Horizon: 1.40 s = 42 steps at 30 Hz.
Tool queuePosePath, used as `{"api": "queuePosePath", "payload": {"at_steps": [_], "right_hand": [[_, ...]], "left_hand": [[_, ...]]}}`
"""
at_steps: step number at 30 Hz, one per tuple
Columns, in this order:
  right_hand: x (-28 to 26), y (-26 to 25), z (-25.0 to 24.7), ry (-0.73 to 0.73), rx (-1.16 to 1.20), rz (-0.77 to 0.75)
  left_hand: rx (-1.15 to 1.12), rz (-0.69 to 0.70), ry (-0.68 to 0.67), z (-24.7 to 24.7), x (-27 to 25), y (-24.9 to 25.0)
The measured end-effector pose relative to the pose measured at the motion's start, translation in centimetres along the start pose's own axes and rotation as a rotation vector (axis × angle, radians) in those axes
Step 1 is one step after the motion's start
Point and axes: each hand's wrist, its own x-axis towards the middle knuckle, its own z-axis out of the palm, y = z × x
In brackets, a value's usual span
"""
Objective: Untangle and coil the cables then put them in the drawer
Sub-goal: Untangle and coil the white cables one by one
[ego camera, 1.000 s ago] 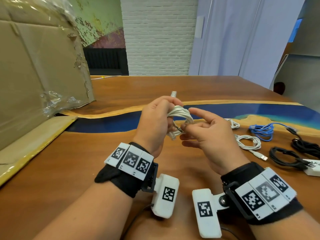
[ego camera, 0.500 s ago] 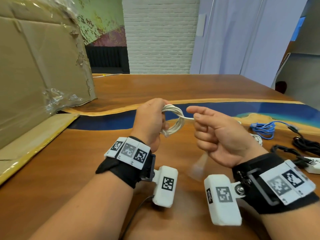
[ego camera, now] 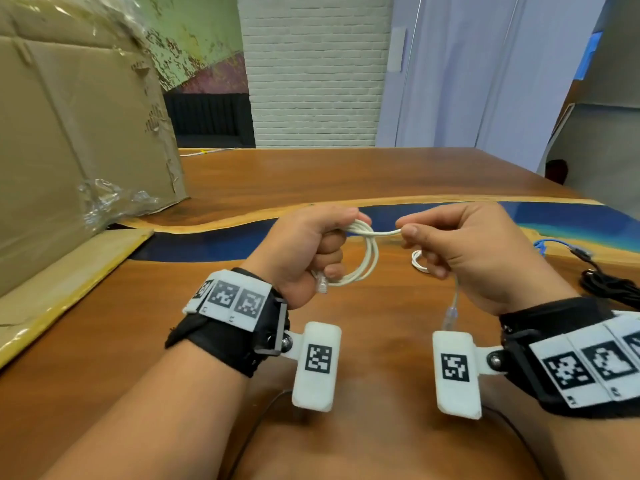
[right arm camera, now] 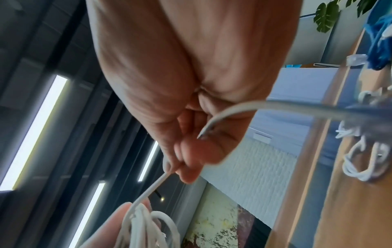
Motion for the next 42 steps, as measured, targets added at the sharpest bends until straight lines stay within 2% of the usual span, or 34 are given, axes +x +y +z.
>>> {"api": "queuePosePath", "payload": {"at_steps": [5, 9, 11, 15, 18, 20, 24, 29, 35, 38, 42], "right_hand": [[-0.2, -0.5, 0.7, 0.007, -0.164, -0.195], [-0.4, 0.2, 2.6, 0.034, -0.142, -0.263], [-0.5, 0.6, 3.4, 0.049, -0.035, -0.228], [-1.0, 1.0, 4.5, 0.007, 0.237, -0.042], [-1.1, 0.9, 4.6, -0.037, 0.377, 0.067], [-1.2, 0.7, 4.4, -0.059, 0.466, 0.100], [-1.4, 0.5, 4.3, -0.129, 0.614, 0.096], [-1.2, 0.6, 4.6, -0.080, 0.538, 0.048], [-1.4, 0.7, 4.8, -0.060, 0.421, 0.043], [-1.4, 0.5, 5.2, -0.108, 0.468, 0.120], [-1.8, 0.3, 5.6, -0.248, 0.644, 0.209]], "left_hand": [[-0.220, 0.029, -0.064, 0.9, -0.6, 0.5], [-0.348, 0.068, -0.064, 1.1, -0.6, 0.5], [-0.362, 0.072, -0.045, 1.2, -0.4, 0.1], [-0.340, 0.082, 0.017, 1.2, 0.2, -0.7], [-0.185, 0.188, 0.075, 1.3, 0.5, -1.0], [-0.059, 0.274, 0.082, 1.5, 0.4, -0.9], [0.091, 0.359, 0.098, 1.4, 0.4, -1.2], [0.224, 0.436, 0.171, 1.2, 0.7, -1.5], [0.258, 0.414, 0.176, 0.9, 0.9, -1.5], [0.259, 0.402, 0.166, 0.5, 1.0, -1.6], [0.236, 0.377, 0.094, 0.5, 1.1, -1.9]]}}
